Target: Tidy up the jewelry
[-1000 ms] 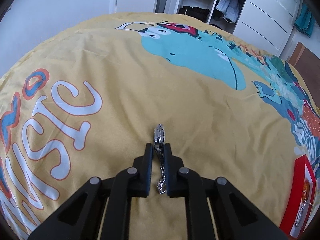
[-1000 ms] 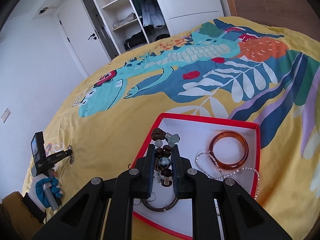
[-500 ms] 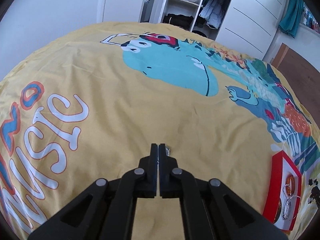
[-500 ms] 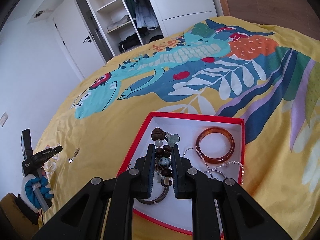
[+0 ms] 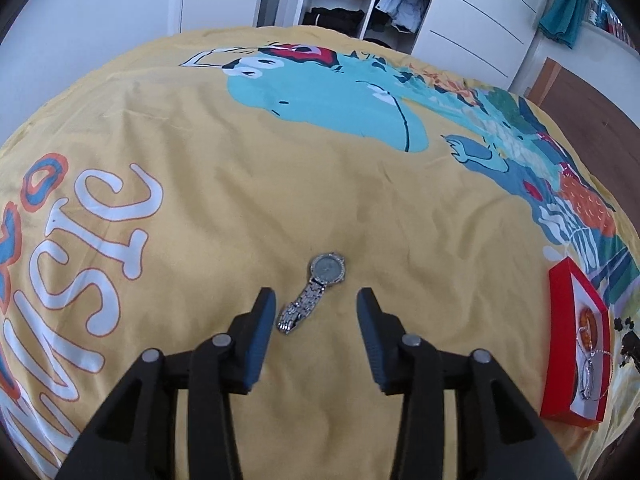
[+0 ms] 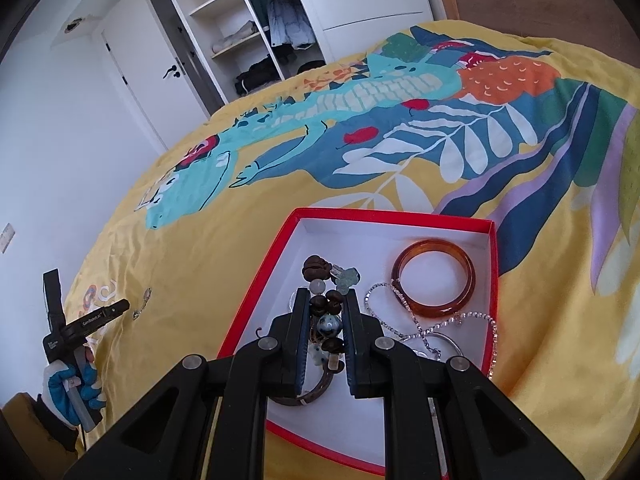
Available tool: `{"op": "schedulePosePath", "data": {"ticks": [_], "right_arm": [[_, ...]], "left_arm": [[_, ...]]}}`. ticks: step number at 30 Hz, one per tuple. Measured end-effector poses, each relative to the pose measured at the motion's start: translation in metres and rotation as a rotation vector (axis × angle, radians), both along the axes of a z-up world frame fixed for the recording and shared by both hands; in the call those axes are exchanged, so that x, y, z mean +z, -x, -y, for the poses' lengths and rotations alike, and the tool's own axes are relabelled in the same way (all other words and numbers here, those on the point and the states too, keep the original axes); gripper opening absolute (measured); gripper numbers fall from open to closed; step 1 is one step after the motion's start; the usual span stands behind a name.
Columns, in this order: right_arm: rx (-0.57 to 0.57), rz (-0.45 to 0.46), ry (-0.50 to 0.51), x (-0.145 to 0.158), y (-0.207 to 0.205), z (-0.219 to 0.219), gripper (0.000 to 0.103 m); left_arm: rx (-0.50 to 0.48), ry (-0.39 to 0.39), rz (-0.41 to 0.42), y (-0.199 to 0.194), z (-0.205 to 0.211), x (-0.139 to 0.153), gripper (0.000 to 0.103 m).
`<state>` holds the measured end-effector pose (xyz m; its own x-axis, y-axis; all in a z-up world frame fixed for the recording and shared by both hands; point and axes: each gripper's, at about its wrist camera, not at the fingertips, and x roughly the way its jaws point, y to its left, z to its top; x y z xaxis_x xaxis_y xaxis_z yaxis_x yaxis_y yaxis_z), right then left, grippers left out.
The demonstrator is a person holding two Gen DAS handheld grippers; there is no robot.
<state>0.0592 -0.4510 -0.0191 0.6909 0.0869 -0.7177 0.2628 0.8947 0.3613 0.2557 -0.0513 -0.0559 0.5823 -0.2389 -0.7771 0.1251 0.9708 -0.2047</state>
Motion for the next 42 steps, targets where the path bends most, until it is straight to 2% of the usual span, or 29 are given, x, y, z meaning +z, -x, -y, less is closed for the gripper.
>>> {"op": "schedulePosePath", "data": {"ticks": [13,16,19,28,33,42], "right_arm": [[0.012,-0.026,-0.001,-0.012,-0.008,-0.001,0.015],[0.016,-0.03,-0.002,-0.014,-0.01,-0.003,0.015],[0.02,-0.031,-0.003,-0.014,-0.01,-0.006,0.015],[0.015,-0.021,0.006,-0.006,-0.004,-0.004,0.015],[0.011,-0.027,0.011,-0.005,0.002,-0.003,0.015],[0.006,-0.06,0.011,-0.016,0.016,0.004,0.015]], "left_arm": [[-0.067,-0.116,-0.036,-0.042,0.026,-0.038,0.039],[-0.08,-0.152,-0.023,-0.04,0.032,-0.037,0.022],[-0.085,-0.157,-0.007,-0.035,0.032,-0.034,0.022],[-0.095,-0.067,0.02,-0.009,0.03,-0.007,0.022],[-0.133,-0.015,0.042,0.001,0.042,0.014,0.022],[-0.329,0.085,0.064,0.037,0.121,0.046,0.022]]}}
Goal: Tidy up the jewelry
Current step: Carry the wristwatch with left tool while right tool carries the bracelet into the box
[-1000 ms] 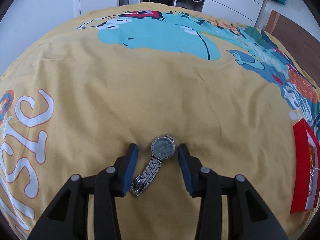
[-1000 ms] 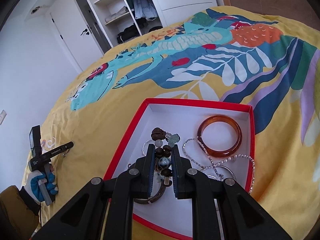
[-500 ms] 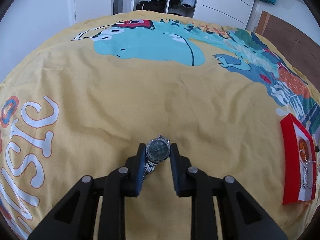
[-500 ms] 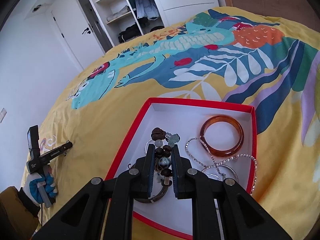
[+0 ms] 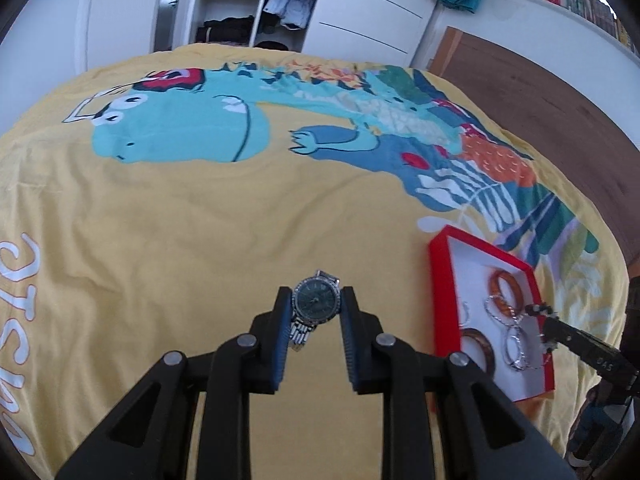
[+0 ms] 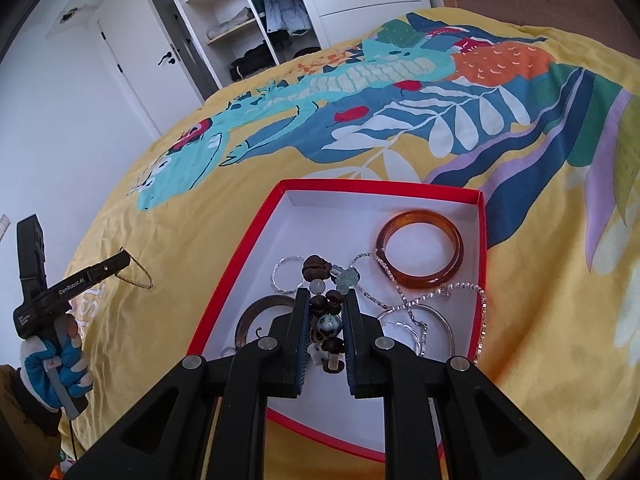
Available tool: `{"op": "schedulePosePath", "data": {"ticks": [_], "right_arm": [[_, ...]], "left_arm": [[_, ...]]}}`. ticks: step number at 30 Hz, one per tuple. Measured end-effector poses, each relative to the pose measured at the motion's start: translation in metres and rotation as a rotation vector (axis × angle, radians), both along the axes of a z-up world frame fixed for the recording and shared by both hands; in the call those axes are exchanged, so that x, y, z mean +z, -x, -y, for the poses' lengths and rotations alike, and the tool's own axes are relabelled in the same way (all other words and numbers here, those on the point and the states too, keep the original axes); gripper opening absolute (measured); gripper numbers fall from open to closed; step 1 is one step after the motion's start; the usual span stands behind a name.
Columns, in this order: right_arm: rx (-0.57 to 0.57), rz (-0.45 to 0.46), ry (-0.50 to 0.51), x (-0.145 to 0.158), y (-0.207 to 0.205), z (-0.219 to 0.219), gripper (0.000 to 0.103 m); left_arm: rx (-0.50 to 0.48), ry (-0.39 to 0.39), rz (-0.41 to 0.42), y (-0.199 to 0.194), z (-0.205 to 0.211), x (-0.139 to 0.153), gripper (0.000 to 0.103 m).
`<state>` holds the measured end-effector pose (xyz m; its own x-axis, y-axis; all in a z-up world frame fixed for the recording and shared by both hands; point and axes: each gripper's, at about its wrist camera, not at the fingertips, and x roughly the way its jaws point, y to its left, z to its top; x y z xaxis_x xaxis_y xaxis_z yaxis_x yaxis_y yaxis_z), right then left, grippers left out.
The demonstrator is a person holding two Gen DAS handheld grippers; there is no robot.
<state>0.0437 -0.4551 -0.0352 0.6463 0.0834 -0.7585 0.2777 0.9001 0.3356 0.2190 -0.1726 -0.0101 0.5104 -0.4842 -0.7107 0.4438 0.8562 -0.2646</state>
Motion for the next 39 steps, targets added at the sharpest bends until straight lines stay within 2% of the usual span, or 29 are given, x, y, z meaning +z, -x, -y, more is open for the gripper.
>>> {"op": "schedulePosePath", "data": {"ticks": [8,13,17,23,26,30,35,39], "right_arm": [[0.01,-0.048,0.0,-0.018,0.011,0.005,0.015],[0.004,-0.078,0.004,-0.029,0.014,0.01,0.015],[0.008,-0.104,0.018,-0.038,0.014,0.011,0.015],[0.013,-0.133,0.04,-0.05,0.013,0.009,0.016],[0.018,-0.136,0.05,-0.05,0.012,0.008,0.016],[0.019,-0.135,0.049,-0.051,0.011,0.009,0.016],[0.019,-0.137,0.045,-0.052,0.011,0.009,0.016],[0.028,-0.14,0.052,-0.053,0.01,0.008,0.016]], "left_arm": [[-0.148,0.027,-0.035,0.034,0.076,-0.004,0.022],[-0.217,-0.003,-0.058,0.052,0.113,-0.016,0.022],[-0.233,-0.068,-0.044,0.061,0.134,-0.026,0.022],[-0.234,-0.085,-0.039,0.059,0.138,-0.029,0.022],[-0.227,-0.114,0.002,0.066,0.141,-0.028,0.022],[-0.226,-0.074,0.046,0.073,0.14,-0.014,0.022],[-0.257,-0.062,0.021,0.071,0.144,-0.016,0.022],[-0.277,-0.081,0.016,0.077,0.148,-0.024,0.022]]}}
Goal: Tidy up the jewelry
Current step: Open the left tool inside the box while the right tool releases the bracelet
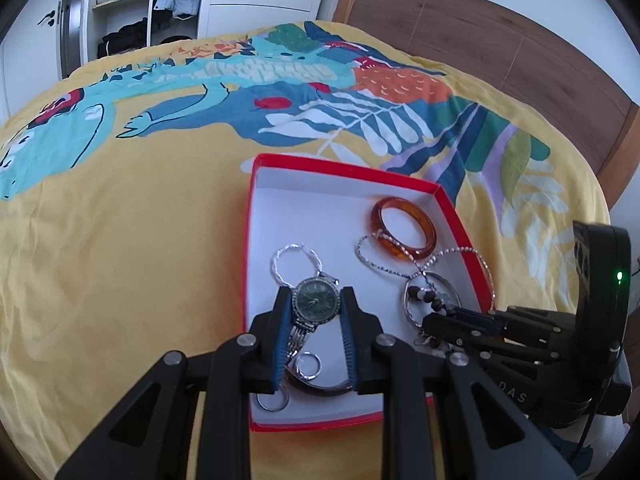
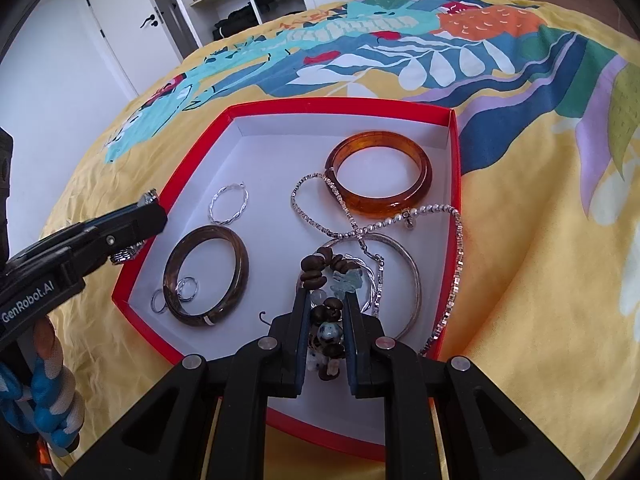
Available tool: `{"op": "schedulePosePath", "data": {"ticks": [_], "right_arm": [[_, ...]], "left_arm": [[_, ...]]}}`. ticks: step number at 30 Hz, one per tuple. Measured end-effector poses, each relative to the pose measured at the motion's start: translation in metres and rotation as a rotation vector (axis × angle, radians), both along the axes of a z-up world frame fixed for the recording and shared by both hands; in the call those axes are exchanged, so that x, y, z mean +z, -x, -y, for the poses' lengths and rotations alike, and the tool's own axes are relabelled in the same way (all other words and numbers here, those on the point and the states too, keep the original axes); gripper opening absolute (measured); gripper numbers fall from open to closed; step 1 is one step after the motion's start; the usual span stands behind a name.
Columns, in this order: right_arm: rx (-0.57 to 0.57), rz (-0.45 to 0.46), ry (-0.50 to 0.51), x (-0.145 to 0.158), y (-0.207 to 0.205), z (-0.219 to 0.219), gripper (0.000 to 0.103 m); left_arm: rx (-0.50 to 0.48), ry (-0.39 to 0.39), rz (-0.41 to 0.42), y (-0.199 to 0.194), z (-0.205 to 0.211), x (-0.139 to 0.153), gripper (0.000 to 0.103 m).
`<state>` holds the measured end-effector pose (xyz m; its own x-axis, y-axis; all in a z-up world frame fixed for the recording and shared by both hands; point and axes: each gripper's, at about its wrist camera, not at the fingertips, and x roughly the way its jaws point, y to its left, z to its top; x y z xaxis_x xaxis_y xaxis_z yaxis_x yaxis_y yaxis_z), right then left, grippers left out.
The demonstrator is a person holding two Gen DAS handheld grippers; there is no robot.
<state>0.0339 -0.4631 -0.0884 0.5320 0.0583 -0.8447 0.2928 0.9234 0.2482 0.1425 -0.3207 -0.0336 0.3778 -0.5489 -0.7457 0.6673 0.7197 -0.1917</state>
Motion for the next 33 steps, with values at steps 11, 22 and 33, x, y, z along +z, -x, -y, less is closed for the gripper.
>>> {"op": "schedulePosePath", "data": {"ticks": [11,22,33], "right_arm": [[0.018,-0.005,0.004,-0.002,-0.003,0.001,0.016],[0.027,-0.012,0.024,0.003,-0.004,-0.004,0.045],[0.005,0.03,0.046,0.037,0.011,-0.011,0.052]], "left_arm": [[-0.069,-0.107,-0.006,0.018,0.025,-0.026,0.022],[-0.005,-0.098,-0.069,0.009,0.012,-0.027,0.033],[0.115,-0.048,-0.03,0.016,-0.039,0.021,0.045]]}}
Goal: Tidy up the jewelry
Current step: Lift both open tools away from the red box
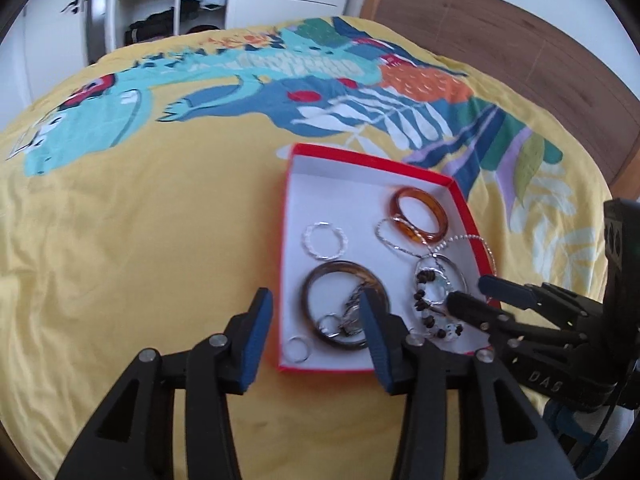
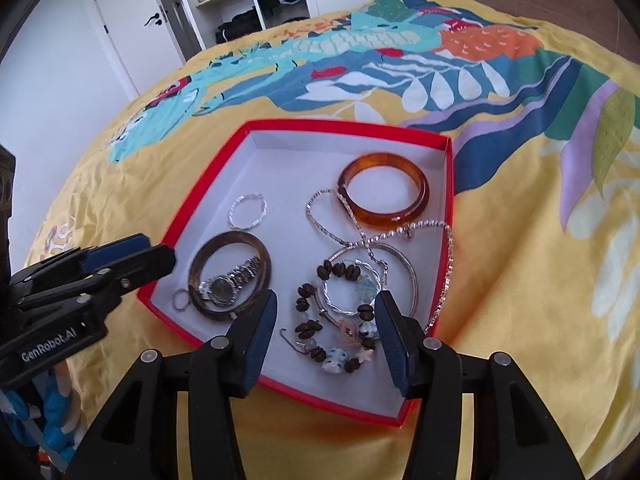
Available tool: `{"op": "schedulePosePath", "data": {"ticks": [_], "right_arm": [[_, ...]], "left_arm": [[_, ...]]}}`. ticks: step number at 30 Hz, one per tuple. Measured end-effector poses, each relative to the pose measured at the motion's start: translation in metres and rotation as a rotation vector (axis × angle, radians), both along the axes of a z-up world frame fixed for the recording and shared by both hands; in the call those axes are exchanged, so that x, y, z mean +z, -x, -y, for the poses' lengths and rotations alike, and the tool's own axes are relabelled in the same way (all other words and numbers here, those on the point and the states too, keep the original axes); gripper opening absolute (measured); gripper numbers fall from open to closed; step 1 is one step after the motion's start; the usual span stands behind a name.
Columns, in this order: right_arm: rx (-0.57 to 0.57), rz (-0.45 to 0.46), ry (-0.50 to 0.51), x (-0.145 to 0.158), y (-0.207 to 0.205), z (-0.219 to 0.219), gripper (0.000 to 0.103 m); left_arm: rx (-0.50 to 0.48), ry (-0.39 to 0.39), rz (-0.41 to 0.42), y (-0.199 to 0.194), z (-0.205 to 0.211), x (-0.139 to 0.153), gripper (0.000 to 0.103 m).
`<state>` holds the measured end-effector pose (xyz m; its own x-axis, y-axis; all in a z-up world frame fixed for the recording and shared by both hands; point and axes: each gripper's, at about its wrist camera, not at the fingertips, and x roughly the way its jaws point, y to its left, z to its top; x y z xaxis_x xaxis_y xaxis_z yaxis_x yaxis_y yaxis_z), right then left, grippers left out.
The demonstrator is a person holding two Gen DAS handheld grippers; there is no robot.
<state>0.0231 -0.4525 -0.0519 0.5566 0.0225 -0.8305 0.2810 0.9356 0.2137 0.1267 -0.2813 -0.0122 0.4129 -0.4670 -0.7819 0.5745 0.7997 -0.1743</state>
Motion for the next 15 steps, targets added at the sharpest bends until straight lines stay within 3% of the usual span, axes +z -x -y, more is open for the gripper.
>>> {"op": "schedulePosePath", "data": {"ticks": [8,15], "right_arm": [[0.032,0.057,-0.008,0.039,0.015,-0.036,0.058],[0.06,0.098,-0.011,0.073,0.041,-0.079,0.065]], "left_arm": [[0.146,-0.037,0.026,0.018,-0.077,0.026,0.047],[0.234,-0.055,0.084,0.059,-0.125,0.058,0.047]]}}
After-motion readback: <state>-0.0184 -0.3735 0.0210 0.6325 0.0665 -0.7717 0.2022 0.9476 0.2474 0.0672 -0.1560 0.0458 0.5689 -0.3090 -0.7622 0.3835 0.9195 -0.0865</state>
